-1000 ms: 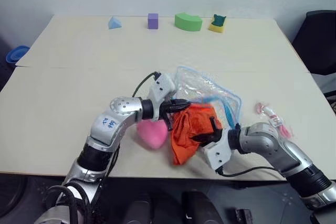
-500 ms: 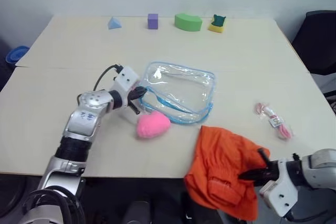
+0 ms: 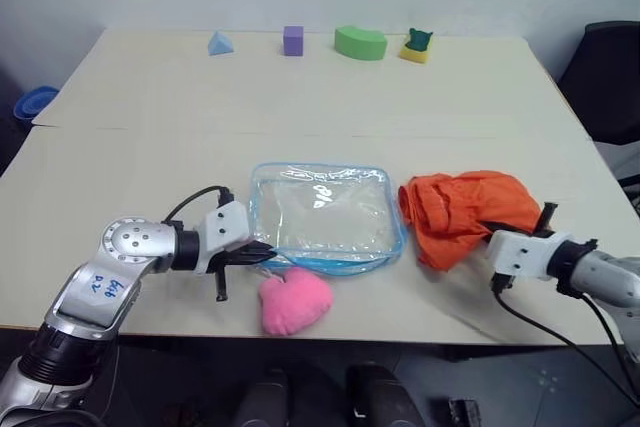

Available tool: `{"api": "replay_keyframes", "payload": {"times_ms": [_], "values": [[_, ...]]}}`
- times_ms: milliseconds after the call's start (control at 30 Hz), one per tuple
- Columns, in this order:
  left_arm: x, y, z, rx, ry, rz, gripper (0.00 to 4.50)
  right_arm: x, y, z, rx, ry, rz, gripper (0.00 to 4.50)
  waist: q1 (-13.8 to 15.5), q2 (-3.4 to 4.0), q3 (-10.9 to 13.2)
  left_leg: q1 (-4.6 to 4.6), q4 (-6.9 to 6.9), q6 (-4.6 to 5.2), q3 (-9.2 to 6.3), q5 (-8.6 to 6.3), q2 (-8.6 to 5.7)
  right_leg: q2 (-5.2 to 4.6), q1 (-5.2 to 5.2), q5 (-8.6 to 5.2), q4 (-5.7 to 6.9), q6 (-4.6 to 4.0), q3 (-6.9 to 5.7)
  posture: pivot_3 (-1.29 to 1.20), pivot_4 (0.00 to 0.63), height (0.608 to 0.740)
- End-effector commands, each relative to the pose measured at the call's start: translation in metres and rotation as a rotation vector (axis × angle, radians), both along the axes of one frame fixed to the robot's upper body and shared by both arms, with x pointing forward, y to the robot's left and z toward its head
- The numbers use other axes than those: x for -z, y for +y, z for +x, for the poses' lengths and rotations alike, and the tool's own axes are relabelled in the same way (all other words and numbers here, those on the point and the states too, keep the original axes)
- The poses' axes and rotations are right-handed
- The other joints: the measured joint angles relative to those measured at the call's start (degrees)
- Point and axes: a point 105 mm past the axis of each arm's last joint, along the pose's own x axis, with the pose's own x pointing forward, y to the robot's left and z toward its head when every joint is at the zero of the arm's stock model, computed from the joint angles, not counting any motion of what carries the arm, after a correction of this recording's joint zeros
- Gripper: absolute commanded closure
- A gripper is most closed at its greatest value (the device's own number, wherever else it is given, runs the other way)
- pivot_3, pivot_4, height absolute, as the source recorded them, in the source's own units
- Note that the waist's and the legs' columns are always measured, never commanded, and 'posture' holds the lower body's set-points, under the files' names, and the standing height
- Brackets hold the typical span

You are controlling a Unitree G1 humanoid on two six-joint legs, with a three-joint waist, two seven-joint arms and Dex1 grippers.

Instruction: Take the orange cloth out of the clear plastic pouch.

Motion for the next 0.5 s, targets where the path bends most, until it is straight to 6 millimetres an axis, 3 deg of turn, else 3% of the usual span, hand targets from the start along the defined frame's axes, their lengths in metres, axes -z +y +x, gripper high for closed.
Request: {"api": "replay_keyframes", "payload": {"times_ms": [33, 67, 133, 233, 400, 500], "values": [[-0.006, -0.001, 0.009, -0.021, -0.068, 0.012, 4.5, -0.003, 0.003, 0.005, 0.01, 0.004, 0.042, 4.47, -0.11, 0.0, 0.0, 0.0, 0.0, 0.01, 0.02, -0.01, 0.0, 0.0, -0.01, 0.0, 0.01, 0.0, 0.01, 0.0, 0.15, 0.74], [-0.006, 0.0, 0.012, -0.035, -0.077, 0.012, 4.5, -0.002, 0.004, 0.005, 0.008, 0.019, 0.048, 4.47, -0.13, 0.0, 0.0, 0.0, -0.01, 0.01, 0.03, -0.01, 0.0, 0.01, -0.01, 0.0, 0.01, 0.0, 0.02, 0.0, 0.15, 0.74], [-0.009, 0.002, 0.019, -0.077, -0.088, -0.006, 4.5, 0.0, 0.004, 0.003, 0.01, 0.074, 0.062, 4.0, -0.13, 0.0, 0.0, 0.0, -0.01, 0.02, 0.02, -0.01, 0.01, 0.03, -0.02, 0.0, 0.04, 0.0, 0.01, 0.0, 0.15, 0.74], [-0.019, 0.002, 0.025, -0.131, -0.059, -0.106, 3.87, -0.004, 0.004, -0.004, 0.006, 0.163, 0.111, 3.13, -0.11, 0.0, 0.0, 0.0, -0.01, 0.04, 0.02, -0.02, 0.01, 0.03, -0.02, 0.0, 0.05, 0.0, 0.01, 0.0, 0.15, 0.74], [-0.047, 0.004, 0.009, -0.096, 0.004, -0.26, 2.35, -0.033, -0.005, -0.022, 0.022, 0.32, 0.29, 1.46, -0.06, 0.01, 0.01, -0.05, 0.0, 0.08, -0.01, -0.04, 0.03, 0.01, -0.04, 0.0, 0.04, 0.01, 0.01, 0.0, 0.15, 0.74], [-0.063, 0.019, -0.008, -0.06, 0.058, -0.306, 1.43, -0.055, -0.02, -0.036, 0.062, 0.423, 0.41, 0.4, -0.17, 0.01, 0.01, -0.04, 0.0, 0.08, -0.04, -0.04, 0.04, 0.01, -0.03, 0.0, 0.03, 0.01, -0.01, 0.0, 0.15, 0.74]]}}
